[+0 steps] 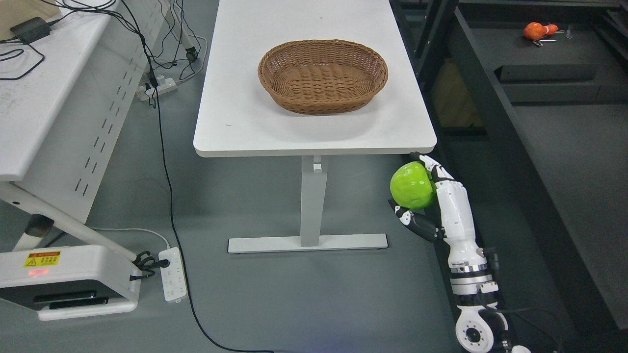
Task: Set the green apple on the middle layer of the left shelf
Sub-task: 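Carry the green apple in the right hand toward the dark shelf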
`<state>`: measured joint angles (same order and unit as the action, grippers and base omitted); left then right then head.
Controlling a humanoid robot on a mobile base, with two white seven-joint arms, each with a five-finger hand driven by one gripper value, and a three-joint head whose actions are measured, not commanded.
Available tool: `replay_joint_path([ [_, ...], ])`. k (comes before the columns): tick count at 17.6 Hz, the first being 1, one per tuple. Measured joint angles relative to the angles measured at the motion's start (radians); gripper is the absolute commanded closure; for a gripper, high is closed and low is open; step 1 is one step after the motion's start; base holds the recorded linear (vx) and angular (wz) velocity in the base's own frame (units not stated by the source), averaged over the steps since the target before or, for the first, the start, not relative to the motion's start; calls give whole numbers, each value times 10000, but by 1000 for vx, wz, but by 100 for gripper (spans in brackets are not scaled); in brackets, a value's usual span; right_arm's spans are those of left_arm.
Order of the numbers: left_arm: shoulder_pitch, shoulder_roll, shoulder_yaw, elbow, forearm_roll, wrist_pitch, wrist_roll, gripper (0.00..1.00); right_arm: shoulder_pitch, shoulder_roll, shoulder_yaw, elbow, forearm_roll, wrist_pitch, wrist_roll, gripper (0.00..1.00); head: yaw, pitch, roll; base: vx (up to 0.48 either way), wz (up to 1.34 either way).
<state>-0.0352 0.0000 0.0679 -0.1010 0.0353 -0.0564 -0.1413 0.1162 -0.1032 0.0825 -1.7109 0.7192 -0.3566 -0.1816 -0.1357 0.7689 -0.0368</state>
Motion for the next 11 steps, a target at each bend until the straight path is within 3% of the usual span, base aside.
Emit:
replay_joint_path([
  [11,1,0,6,1,0,0,0,0,28,-17,107,14,-6,-2,4,100,0,0,0,-240,-34],
])
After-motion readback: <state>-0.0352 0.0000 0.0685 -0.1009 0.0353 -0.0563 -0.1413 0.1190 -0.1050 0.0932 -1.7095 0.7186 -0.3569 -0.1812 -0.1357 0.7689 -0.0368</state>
